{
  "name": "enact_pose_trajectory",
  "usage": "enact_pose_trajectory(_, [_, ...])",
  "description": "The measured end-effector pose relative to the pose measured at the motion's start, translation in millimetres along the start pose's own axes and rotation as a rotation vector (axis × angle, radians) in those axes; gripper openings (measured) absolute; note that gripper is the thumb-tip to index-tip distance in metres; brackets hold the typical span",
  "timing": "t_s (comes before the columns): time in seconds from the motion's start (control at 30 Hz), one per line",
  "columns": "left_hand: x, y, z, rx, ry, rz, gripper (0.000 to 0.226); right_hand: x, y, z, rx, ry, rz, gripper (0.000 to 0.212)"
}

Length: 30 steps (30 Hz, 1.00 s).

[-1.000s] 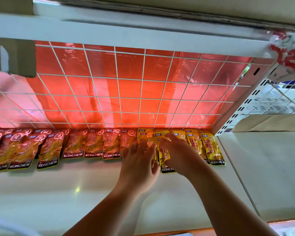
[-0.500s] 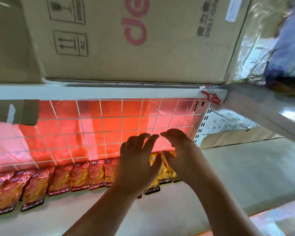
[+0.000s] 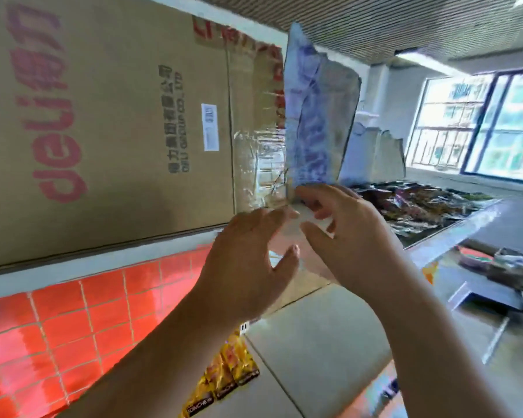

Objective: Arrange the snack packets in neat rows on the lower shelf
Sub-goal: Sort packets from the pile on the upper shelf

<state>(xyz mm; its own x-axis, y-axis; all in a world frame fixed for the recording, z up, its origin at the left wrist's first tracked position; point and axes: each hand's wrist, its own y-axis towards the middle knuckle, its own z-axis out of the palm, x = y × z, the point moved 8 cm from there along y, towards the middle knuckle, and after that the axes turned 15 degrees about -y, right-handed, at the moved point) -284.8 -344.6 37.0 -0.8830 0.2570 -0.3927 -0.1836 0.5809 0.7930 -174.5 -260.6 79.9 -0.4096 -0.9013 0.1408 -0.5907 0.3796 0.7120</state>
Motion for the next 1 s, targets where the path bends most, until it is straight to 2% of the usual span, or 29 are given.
enact_pose_trajectory(0.1, [4.4,20.4,38.1,0.037,-0.110,-0.067,0.046,-60.7,7.5,-7.4,0.053,-0.054,0.061,0.049])
enact_pose_trajectory(0.2, [15.5,45.7,88.5,0.152,-0.210,-0.197,0.041,-142.8,12.5,-8.7,0.100,-0.112,0.156,0.041])
enact_pose_trajectory(0.3, [27.2,78.3,137.8,0.288,-0.126,-0.282,0.041,-222.0,19.0,5.4,0.277,-0.164,0.268,0.035])
enact_pose_trajectory(0.37, [35.5,103.3,167.9,0.331,-0.063,-0.315,0.037,-259.0,21.6,19.4,0.437,-0.226,0.278,0.041])
enact_pose_trajectory(0.43, [39.9,124.6,193.8,0.400,0.042,-0.307,0.041,-277.6,24.9,28.0,0.490,-0.226,0.269,0.040])
enact_pose_trajectory(0.57, [50.7,155.5,233.9,0.575,0.257,-0.290,0.050,-284.7,35.0,29.1,0.412,-0.270,0.069,0.034])
enact_pose_trajectory(0.7, [53.5,163.1,243.2,0.597,0.405,-0.115,0.048,-283.5,37.2,30.2,0.317,-0.271,-0.073,0.028])
enact_pose_trajectory(0.83, [37.6,164.1,231.4,0.460,0.374,0.043,0.028,-288.3,44.7,25.3,0.102,-0.189,-0.051,0.022])
enact_pose_trajectory(0.93, [33.1,165.1,211.2,0.342,0.338,0.021,0.019,-288.9,51.5,23.7,0.085,-0.004,-0.022,0.020])
enact_pose_trajectory(1.0, [32.1,162.7,195.7,0.267,0.287,-0.062,0.020,-288.9,57.5,13.1,0.030,0.172,0.041,0.018])
